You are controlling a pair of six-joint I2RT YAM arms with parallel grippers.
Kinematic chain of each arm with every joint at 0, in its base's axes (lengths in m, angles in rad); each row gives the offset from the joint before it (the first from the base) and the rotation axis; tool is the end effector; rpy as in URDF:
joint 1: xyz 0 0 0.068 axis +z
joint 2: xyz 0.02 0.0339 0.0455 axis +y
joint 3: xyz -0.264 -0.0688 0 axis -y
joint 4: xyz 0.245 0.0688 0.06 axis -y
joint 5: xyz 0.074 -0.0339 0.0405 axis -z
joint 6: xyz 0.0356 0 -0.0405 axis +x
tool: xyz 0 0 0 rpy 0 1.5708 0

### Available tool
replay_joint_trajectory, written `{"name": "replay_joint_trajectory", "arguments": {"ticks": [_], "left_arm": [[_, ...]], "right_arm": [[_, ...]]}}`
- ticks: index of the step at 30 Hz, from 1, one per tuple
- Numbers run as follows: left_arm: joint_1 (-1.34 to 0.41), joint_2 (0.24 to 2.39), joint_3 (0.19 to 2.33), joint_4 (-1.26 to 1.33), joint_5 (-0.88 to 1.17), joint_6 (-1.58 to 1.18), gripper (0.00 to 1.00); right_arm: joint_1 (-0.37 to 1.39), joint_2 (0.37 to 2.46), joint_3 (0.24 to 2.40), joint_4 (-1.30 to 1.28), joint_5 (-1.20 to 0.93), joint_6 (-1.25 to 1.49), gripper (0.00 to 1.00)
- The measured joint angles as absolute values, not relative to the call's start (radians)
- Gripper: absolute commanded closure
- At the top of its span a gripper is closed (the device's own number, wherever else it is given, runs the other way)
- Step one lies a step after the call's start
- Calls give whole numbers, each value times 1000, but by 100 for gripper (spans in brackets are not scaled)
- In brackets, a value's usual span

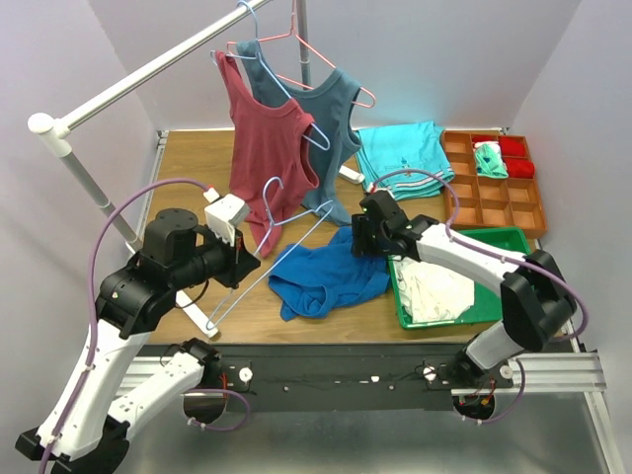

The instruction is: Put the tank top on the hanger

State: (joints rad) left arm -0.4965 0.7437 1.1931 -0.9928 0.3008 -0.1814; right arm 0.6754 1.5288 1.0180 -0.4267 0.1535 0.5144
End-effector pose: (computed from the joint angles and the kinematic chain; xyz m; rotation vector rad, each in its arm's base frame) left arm 0.0941 -0.0630 0.3969 0.5221 2.1077 -0.7151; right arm 0.2505 0.1937 0.2218 -0.1392 2.5146 0.3020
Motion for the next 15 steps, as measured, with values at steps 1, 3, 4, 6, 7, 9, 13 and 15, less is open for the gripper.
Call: {"name": "replay_joint_trajectory", "arguments": {"ticks": [1, 3, 4, 6, 7, 9, 13, 15], "left_arm": [[-496, 746, 1192, -991, 302, -181, 100], [-496, 754, 1188, -987, 305, -181, 100], [-496, 758, 1185, -987, 305, -182, 100], [-496, 762, 1182, -986, 305, -182, 100], [-496, 764, 1182, -986, 305, -182, 100], [-496, 769, 1182, -983, 305, -182, 100], [-496, 776, 1181, -976, 300, -183, 100], [-496, 778, 1181, -973, 291, -184, 100]], "right_arm": [[680, 1541, 1026, -421, 153, 513, 32], [689, 1581, 1043, -396, 152, 506, 32], [690, 1597, 1047, -383, 149, 503, 34], [697, 1621, 1049, -369, 143, 497, 35], [700, 1628, 1049, -363, 139, 495, 44], [702, 1632, 1049, -355, 133, 493, 57], [718, 1633, 1052, -335, 113, 490, 89], [741, 1633, 1055, -334, 111, 494, 92]]}}
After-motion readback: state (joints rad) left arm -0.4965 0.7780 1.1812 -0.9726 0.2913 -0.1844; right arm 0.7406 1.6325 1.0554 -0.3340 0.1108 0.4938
